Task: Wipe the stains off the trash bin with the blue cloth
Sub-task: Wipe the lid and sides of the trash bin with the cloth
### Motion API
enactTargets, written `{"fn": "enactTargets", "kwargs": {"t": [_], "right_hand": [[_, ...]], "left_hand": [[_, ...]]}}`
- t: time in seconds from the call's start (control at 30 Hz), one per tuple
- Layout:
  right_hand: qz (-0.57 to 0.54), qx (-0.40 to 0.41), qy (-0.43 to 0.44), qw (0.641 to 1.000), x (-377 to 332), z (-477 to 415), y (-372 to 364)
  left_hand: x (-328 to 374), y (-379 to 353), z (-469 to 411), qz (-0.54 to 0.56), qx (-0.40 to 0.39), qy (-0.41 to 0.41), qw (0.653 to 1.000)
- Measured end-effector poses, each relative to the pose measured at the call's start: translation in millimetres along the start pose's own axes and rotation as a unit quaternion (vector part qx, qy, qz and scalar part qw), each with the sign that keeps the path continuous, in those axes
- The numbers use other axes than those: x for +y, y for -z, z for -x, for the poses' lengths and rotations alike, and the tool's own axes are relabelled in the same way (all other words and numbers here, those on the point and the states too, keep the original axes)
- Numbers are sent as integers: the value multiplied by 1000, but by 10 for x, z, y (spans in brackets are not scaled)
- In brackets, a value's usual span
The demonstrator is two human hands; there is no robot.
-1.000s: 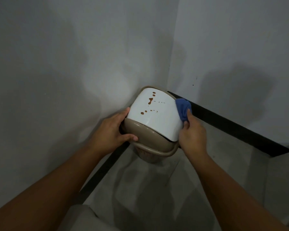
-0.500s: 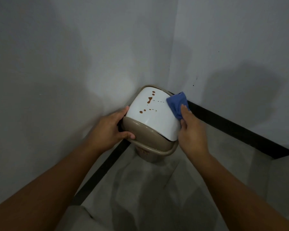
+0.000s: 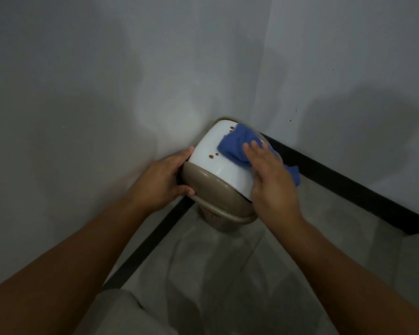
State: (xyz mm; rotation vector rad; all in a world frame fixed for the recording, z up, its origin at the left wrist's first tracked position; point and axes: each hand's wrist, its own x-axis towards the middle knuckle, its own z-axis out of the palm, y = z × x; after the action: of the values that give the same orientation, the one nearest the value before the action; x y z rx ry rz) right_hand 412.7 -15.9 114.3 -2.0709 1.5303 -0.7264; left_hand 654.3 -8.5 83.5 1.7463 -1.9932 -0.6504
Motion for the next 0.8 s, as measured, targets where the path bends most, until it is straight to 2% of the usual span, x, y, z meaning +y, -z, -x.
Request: {"fn": "enactTargets", "kwargs": {"t": [0.07,0.13,0.23,0.4,0.5,0.63,0.7,0.8], "right_hand": [[40,-52,52,997,-37,150,-58],[58,-75,65,993,26,357,-64],[74,-37,16,996,181,397,17],[92,-2,-40,995,25,-153,73],[99,-39,6,994,-152,-310,8],[150,-124,72,978,-125,24,-18],[153,-114,52,980,-39,204,70],[119,-55,-18,991,6,36,181]], "left_hand": [[6,14,14,2,-5,-4,1000],[27,31,12,-13,-3,-12,1000],[49,46,-15,-32,8,-20,999],[41,51,-9,-43,15,-26,999],[33,54,-12,-41,8,-21,999],[5,40,-17,-34,4,-19,999],[-4,33,-19,-27,5,-16,999],[-25,39,-29,-43,12,-19,999]]}}
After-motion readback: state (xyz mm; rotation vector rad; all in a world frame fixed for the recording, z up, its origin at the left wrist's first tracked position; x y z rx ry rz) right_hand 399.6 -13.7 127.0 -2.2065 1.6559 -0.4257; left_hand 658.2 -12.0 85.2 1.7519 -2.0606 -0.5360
